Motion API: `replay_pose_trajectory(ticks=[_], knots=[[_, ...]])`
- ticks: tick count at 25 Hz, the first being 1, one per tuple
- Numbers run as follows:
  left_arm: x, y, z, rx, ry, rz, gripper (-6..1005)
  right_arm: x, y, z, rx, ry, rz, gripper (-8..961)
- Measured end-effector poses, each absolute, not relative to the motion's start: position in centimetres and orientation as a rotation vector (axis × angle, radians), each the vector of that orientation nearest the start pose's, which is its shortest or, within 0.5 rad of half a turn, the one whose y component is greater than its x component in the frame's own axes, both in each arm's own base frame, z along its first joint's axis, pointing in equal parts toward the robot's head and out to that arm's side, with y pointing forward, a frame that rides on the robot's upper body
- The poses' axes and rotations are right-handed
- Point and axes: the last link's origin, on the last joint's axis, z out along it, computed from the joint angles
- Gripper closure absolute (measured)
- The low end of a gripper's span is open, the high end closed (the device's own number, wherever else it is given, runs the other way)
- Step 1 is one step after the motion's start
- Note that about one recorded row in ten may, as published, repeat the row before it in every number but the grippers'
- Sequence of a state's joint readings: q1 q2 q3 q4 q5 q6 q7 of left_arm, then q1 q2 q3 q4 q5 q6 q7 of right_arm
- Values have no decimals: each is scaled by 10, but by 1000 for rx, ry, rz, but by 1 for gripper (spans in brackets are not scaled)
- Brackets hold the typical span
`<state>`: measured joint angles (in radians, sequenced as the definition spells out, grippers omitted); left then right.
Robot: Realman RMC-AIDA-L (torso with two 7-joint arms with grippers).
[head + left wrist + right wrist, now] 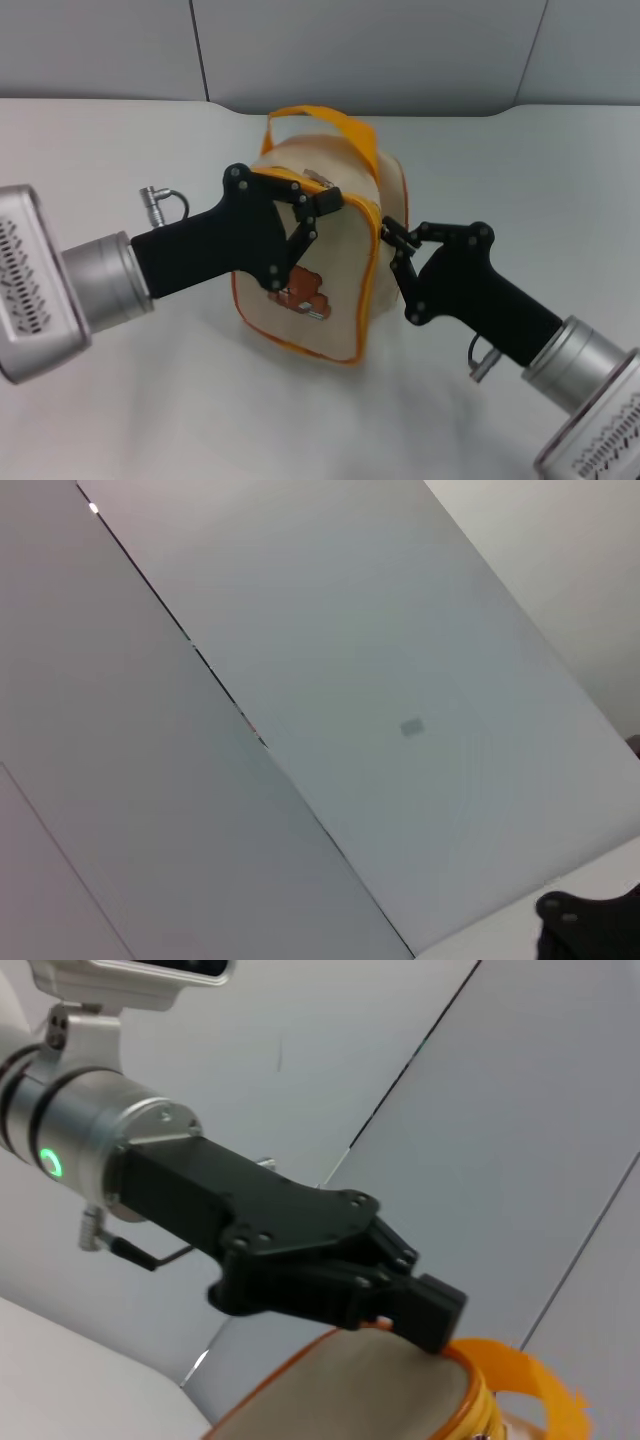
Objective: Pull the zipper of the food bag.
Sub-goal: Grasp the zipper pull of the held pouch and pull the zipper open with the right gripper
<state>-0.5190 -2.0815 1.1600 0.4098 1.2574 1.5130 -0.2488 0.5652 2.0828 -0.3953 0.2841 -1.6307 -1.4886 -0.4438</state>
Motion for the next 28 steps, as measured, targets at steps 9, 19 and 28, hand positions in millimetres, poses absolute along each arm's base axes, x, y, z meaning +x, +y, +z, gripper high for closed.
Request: replay_pose_trajectory(ticks=[9,19,28], knots=[[-238,300,-24,-2263,479,-913,964,233,309,-64,-2153,-362,851,953],[-245,308,-25,-2364,235,-900,902,227,308,-69,-2238,-411,874,953],[-231,320,-28,-2465,402,-770,437,228,301,-71,-2291,-475,882,952]])
